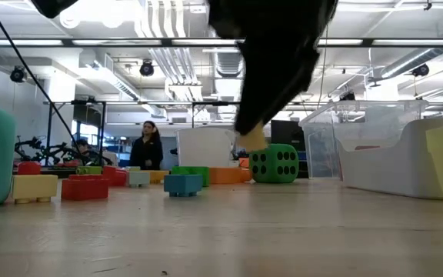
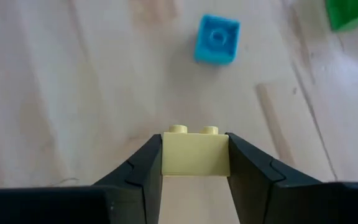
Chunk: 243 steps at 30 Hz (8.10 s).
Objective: Pick & Place Toys
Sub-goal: Put the yellow game piece into the yellow bin, then put the blue game piece into the yellow bin
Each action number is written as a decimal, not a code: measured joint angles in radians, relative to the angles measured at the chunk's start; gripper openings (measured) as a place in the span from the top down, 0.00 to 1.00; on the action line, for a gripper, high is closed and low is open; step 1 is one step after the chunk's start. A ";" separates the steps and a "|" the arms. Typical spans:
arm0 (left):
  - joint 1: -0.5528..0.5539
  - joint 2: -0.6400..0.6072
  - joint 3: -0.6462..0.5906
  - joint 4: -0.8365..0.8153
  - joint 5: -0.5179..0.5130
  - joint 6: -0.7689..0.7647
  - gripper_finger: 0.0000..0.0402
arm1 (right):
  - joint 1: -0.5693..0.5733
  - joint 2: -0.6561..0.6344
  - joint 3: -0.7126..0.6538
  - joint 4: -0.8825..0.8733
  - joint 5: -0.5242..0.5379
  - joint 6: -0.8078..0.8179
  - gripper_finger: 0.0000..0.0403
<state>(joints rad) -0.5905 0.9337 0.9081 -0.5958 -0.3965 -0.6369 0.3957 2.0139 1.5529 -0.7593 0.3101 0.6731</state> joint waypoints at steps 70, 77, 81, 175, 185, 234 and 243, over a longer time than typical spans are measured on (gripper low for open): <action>0.000 0.000 0.000 0.000 0.000 0.000 0.22 | 0.569 -0.152 -0.330 -0.011 -0.292 0.835 0.67; 0.000 0.000 0.000 0.000 0.000 0.000 0.22 | 0.569 -0.152 -0.330 -0.010 -0.292 0.835 0.67; 0.000 0.000 0.000 0.000 0.000 0.000 0.22 | 0.568 -0.152 -0.330 -0.010 -0.295 0.870 0.59; 0.000 -0.001 0.000 0.000 0.000 0.000 0.22 | -0.150 0.073 0.024 0.262 0.127 -0.008 0.21; 0.001 0.000 0.000 0.000 0.000 0.000 0.22 | -0.155 0.150 0.044 0.251 0.045 -0.020 0.21; 0.001 0.000 0.000 -0.001 0.000 0.000 0.22 | -0.105 0.127 0.041 0.059 -0.016 0.042 0.68; 0.001 0.000 0.001 0.000 0.000 0.000 0.22 | 0.041 -0.022 0.042 -0.183 -0.026 0.206 0.68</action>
<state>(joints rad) -0.5896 0.9337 0.9089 -0.5954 -0.3962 -0.6373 0.4371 1.9920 1.5951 -0.9425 0.2842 0.8791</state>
